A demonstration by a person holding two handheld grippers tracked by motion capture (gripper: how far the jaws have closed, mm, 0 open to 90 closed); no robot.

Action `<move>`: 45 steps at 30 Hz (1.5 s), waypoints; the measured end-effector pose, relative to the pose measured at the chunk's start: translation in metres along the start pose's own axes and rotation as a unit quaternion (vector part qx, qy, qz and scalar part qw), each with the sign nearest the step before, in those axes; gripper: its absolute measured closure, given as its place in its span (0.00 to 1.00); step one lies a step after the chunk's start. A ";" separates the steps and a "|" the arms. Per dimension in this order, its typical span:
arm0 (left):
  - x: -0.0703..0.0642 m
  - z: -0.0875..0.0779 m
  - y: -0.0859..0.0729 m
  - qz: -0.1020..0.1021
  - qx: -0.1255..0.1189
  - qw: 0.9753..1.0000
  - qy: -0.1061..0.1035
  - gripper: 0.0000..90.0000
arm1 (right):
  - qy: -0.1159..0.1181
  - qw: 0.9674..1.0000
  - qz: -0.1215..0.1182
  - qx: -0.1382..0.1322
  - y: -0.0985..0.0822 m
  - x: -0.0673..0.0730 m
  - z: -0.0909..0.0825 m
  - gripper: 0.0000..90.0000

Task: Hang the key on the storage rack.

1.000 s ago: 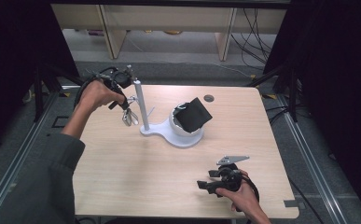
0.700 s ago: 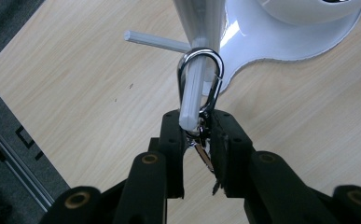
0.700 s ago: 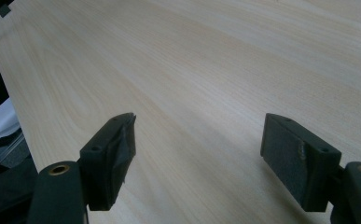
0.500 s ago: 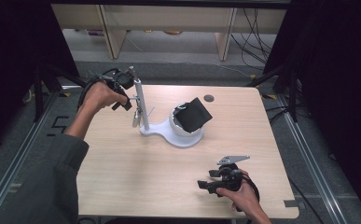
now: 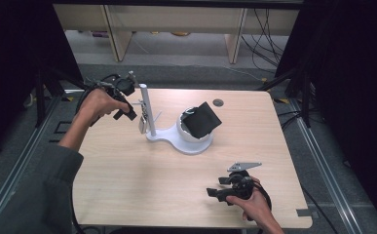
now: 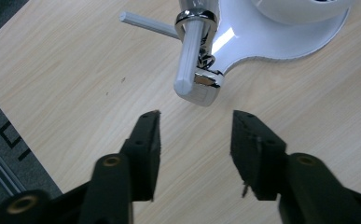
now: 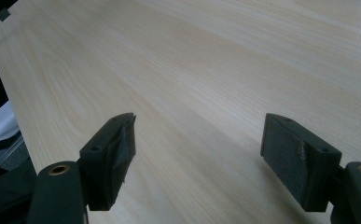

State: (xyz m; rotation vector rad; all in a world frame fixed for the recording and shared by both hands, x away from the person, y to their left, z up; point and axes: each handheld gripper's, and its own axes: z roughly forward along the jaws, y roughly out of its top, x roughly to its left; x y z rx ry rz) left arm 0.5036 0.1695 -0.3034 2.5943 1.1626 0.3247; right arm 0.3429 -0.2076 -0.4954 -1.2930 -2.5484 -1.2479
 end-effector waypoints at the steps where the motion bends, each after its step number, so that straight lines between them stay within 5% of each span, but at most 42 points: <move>1: -0.002 0.000 -0.002 0.007 -0.003 1.000 -0.002 0.54 | 0.002 1.000 0.002 0.000 0.000 0.000 0.000 0.30; 9: -0.016 -0.004 -0.019 0.009 -0.009 1.000 -0.010 0.37 | -0.005 1.000 0.005 -0.002 0.001 0.000 0.000 0.30; 16: -0.027 0.000 -0.039 0.022 -0.039 0.999 -0.011 0.30 | -0.002 1.000 0.004 -0.003 0.000 0.001 0.001 0.30; 23: -0.044 0.005 -0.056 0.044 -0.054 0.997 -0.019 0.29 | 0.006 1.000 0.015 0.001 0.000 0.002 0.002 0.30; 26: -0.051 0.007 -0.064 0.057 -0.056 0.997 -0.024 0.28 | 0.009 1.000 0.001 -0.004 0.000 -0.001 0.003 0.30; 32: -0.070 0.012 -0.078 0.058 -0.062 0.996 -0.041 0.26 | 0.002 1.000 0.008 -0.007 -0.001 0.002 0.002 0.30; 37: -0.083 0.014 -0.088 0.084 -0.066 0.993 -0.048 0.26 | -0.001 1.000 0.000 -0.006 0.000 0.000 0.000 0.30; 45: -0.100 0.025 -0.104 0.076 -0.078 0.992 -0.064 0.25 | -0.004 1.000 0.000 -0.008 0.000 0.000 0.001 0.30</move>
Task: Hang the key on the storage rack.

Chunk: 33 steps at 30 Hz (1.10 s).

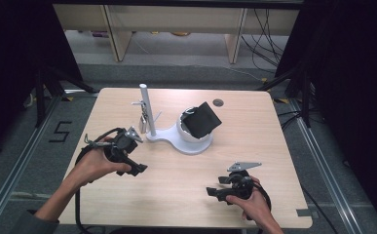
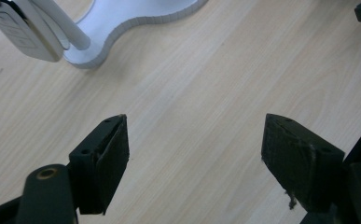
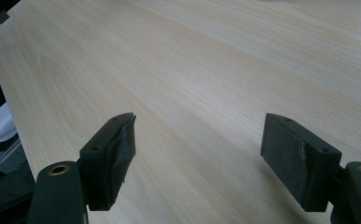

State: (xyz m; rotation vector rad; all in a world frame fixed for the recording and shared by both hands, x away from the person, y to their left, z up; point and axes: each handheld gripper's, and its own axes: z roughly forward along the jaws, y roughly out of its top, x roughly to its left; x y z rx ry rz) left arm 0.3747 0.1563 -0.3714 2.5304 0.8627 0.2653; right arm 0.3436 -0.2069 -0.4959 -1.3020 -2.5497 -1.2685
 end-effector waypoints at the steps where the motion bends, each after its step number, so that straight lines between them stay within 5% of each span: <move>1: -0.001 0.002 -0.002 0.002 -0.004 1.000 -0.004 0.25 | 0.000 1.000 0.010 0.004 0.000 0.001 -0.001 0.30; 11: -0.011 0.010 -0.019 0.010 -0.019 1.000 -0.014 0.25 | 0.014 1.000 0.023 0.000 -0.001 0.001 0.002 0.30; 12: -0.013 0.012 -0.021 0.007 -0.023 1.000 -0.015 0.25 | 0.002 1.000 0.013 -0.002 -0.001 0.000 0.003 0.30; 22: -0.020 0.024 -0.031 0.018 -0.016 1.000 -0.018 0.25 | 0.012 1.000 0.015 0.004 -0.001 0.001 0.004 0.30; 30: -0.025 0.037 -0.047 0.007 -0.036 0.999 -0.029 0.21 | 0.020 1.000 0.018 -0.004 -0.001 0.000 0.004 0.30; 33: -0.029 0.045 -0.055 0.004 -0.047 0.999 -0.016 0.19 | 0.021 1.000 0.021 -0.007 -0.001 0.000 0.004 0.30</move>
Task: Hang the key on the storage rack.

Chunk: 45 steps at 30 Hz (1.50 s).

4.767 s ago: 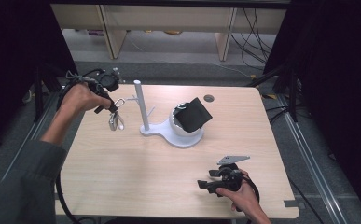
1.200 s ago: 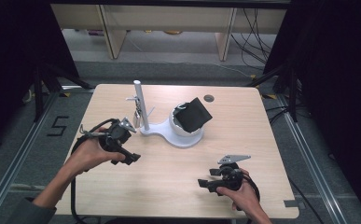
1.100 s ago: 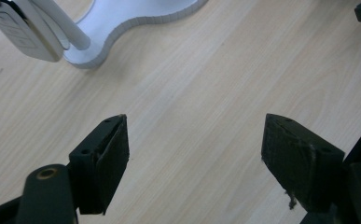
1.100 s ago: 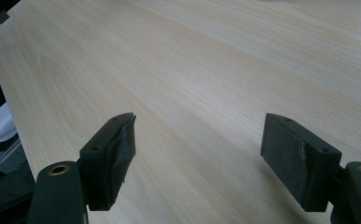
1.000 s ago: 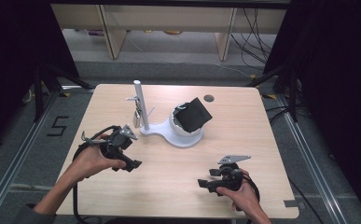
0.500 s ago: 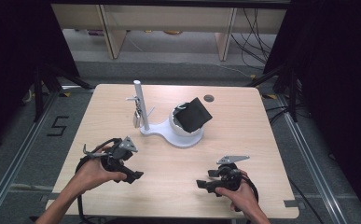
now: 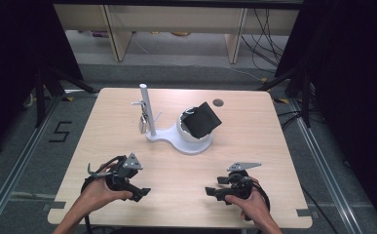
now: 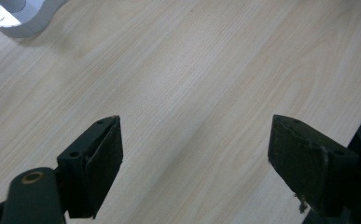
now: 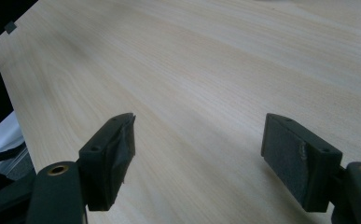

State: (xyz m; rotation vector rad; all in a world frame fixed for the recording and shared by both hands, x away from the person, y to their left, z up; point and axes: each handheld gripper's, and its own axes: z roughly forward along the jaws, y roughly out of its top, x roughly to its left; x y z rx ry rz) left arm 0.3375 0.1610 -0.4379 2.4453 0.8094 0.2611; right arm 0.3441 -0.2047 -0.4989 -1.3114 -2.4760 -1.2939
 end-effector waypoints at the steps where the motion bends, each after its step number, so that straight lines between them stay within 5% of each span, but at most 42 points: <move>1: -0.001 0.002 -0.002 0.002 -0.001 1.000 0.002 0.19 | -0.002 1.000 -0.003 -0.004 0.000 0.000 0.000 0.30; 12: -0.014 0.024 -0.020 0.006 -0.014 1.000 0.003 0.19 | 0.001 1.000 -0.004 -0.006 0.000 0.000 0.000 0.29; 18: -0.022 0.031 -0.034 -0.018 -0.028 0.999 0.001 0.19 | -0.002 1.000 -0.003 -0.004 0.000 0.000 0.000 0.29; 20: -0.023 0.031 -0.037 -0.008 -0.028 1.000 -0.003 0.19 | -0.004 1.000 -0.008 -0.004 0.000 0.000 0.000 0.29; 34: -0.037 0.033 -0.072 -0.051 -0.042 0.998 0.019 0.19 | 0.002 1.000 -0.010 -0.002 0.000 0.003 0.001 0.29; 45: -0.033 0.032 -0.076 -0.066 -0.057 0.996 0.031 0.19 | -0.014 1.000 -0.023 0.006 0.000 0.004 0.002 0.29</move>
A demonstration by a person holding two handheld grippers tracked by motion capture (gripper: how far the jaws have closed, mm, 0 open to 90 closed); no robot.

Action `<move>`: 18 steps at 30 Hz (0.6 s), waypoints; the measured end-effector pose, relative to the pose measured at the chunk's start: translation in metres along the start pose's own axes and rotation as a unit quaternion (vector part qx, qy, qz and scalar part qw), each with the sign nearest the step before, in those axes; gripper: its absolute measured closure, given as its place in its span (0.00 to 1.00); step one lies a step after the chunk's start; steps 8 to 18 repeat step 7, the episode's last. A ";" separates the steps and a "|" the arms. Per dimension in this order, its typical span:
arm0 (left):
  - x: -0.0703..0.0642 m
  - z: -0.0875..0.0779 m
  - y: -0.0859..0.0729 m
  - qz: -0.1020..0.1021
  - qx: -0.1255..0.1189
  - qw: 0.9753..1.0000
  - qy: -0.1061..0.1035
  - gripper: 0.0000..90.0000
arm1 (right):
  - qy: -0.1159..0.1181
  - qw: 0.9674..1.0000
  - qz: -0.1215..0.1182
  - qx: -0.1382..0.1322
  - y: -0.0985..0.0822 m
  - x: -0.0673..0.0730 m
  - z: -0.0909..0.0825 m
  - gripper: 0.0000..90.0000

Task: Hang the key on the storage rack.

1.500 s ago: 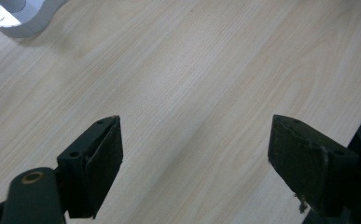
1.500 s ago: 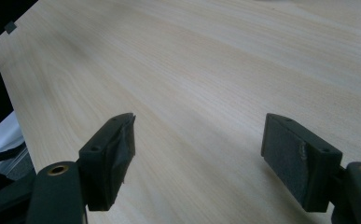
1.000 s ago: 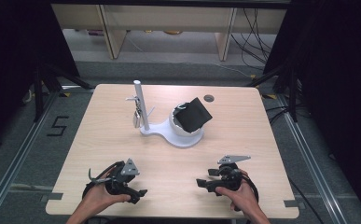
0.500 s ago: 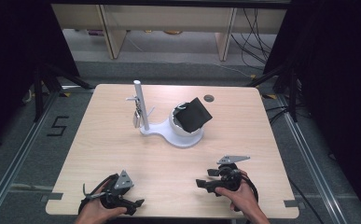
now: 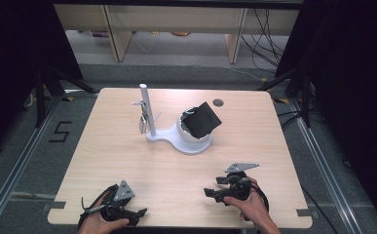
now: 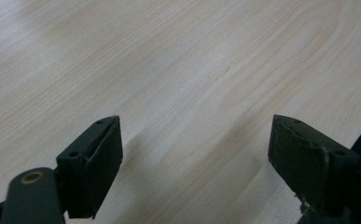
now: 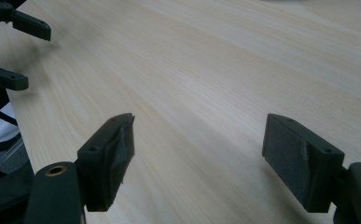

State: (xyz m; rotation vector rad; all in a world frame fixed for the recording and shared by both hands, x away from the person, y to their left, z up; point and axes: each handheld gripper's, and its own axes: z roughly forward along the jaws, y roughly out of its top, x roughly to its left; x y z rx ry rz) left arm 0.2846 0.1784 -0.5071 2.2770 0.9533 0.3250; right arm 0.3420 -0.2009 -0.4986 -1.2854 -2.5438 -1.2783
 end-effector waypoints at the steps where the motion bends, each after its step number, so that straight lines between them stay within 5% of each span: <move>1: -0.001 0.001 -0.001 -0.002 0.004 1.000 -0.001 0.19 | 0.002 1.000 0.009 0.003 0.000 0.001 0.000 0.29; 18: -0.003 0.003 -0.001 0.003 0.005 1.000 -0.004 0.19 | -0.001 1.000 0.001 0.001 0.000 0.000 0.000 0.29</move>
